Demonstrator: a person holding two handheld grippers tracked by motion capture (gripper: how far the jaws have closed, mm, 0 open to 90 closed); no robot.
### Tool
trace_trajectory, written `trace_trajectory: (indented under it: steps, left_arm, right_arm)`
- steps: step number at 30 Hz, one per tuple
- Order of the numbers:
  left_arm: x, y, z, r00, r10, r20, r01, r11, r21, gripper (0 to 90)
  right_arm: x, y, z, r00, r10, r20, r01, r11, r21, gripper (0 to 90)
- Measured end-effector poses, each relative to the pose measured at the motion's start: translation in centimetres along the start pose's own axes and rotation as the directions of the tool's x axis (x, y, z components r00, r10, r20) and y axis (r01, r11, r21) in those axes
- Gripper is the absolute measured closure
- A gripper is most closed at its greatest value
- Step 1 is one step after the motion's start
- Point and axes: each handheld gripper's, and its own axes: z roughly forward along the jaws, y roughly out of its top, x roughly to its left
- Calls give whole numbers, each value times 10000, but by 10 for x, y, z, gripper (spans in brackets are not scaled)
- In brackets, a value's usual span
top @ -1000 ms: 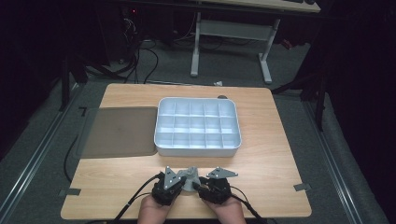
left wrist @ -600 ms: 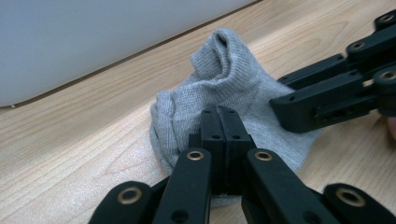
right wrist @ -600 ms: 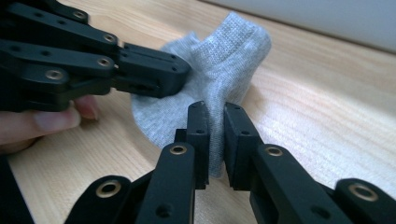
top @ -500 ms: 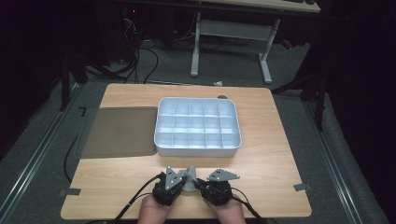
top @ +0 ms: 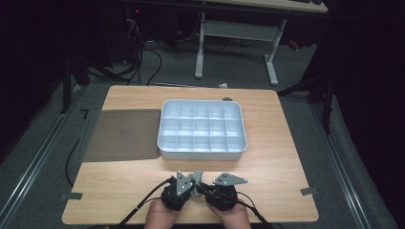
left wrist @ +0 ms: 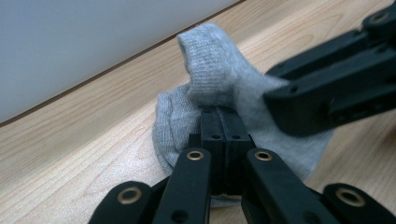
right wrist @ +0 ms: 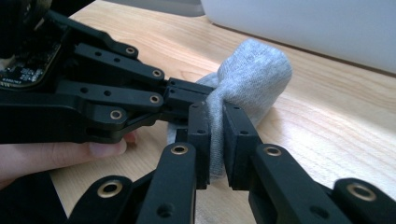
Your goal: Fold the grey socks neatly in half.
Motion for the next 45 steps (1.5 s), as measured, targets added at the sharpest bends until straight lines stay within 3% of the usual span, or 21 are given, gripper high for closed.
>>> trace_trajectory:
  steps: [5, 11, 14, 17, 19, 24, 35, 40, 45]
  left_arm:
    - [1, 0, 0, 10000, -51, 50, 51, 10000, -26, 900]
    - [1, 0, 0, 9999, -79, 63, 79, 10000, -40, 900]
    - [1, -1, 0, 9999, -87, 57, 87, 10000, -48, 900]
    - [1, -1, 0, 9999, -114, 50, 115, 9999, -67, 900]
    - [0, -1, 0, 9999, -134, 23, 134, 9999, -50, 900]
    - [-2, -1, 0, 9998, -171, -120, 170, 9998, -77, 900]
    - [-12, 1, 2, 9990, 228, -396, -230, 9997, -49, 900]
    - [-12, 2, 2, 9991, 218, -361, -217, 9998, 48, 900]
    - [-8, 2, 2, 9998, -145, -115, 145, 9999, -57, 900]
  right_arm:
    - [-2, 3, -5, 9999, -70, 119, 70, 10000, -48, 774]
    - [-13, 10, -22, 9986, 170, 508, -141, 9983, -565, 692]
    - [-21, 7, -22, 9925, 143, 1212, -104, 9994, -328, 757]
    - [-24, 0, -12, 9898, 78, 1420, -134, 9992, 383, 900]
    - [-21, -3, -3, 9911, -38, 1332, -62, 9972, 748, 900]
    - [-10, -5, 9, 9915, -382, 1244, 263, 9951, 956, 900]
    - [4, 3, -1, 9965, -484, 681, 485, 9988, 4, 900]
    - [3, 2, 0, 9954, -490, 826, 495, 9988, -38, 900]
    - [2, 1, -1, 9926, -533, 1095, 533, 9986, 25, 887]
